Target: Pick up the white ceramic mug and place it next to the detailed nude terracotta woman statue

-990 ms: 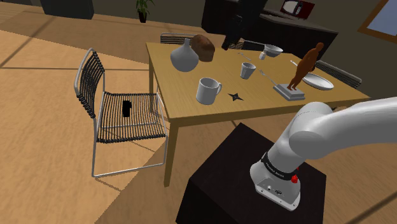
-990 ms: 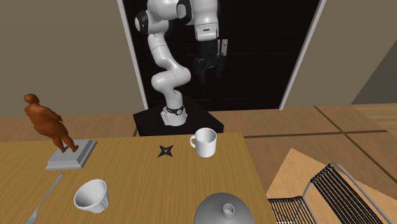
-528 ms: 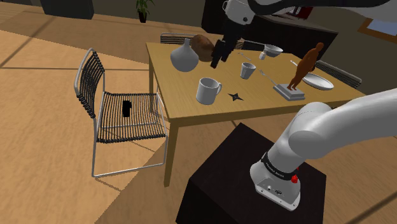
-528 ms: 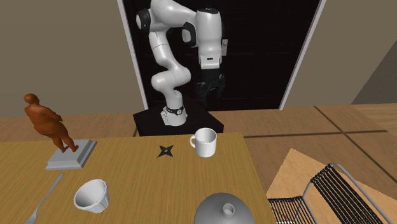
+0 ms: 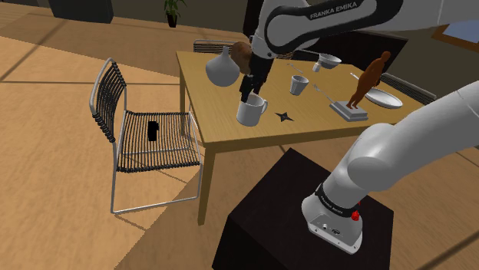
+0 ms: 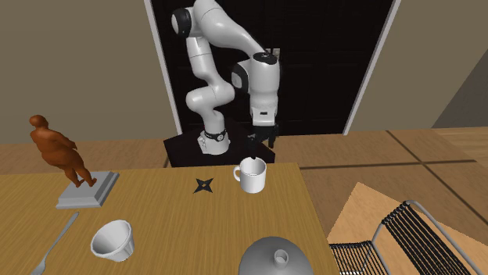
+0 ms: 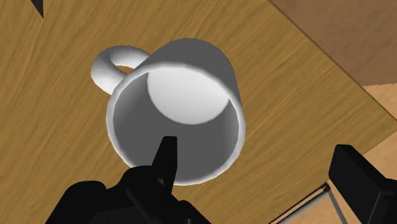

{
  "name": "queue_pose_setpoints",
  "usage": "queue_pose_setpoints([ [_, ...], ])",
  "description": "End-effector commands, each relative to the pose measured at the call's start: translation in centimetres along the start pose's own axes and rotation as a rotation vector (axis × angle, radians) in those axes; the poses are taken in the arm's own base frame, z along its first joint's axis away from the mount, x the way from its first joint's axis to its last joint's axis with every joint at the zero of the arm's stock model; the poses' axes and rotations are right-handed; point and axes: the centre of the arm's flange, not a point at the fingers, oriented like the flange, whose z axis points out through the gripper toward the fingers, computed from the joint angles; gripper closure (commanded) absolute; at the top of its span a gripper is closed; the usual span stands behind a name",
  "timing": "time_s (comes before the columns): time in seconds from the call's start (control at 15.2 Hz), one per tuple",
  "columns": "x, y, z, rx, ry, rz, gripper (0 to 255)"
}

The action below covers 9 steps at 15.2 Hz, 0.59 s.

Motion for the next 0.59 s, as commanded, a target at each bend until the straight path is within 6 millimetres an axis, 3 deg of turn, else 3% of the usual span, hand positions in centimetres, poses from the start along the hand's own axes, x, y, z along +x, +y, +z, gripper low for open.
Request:
queue_pose_setpoints([
  [0.0, 0.8, 0.4, 2.5, 0.000, -0.019, 0.003, 0],
  [0.53, 0.8, 0.4, 7.0, 0.001, -0.022, 0.004, 0],
])
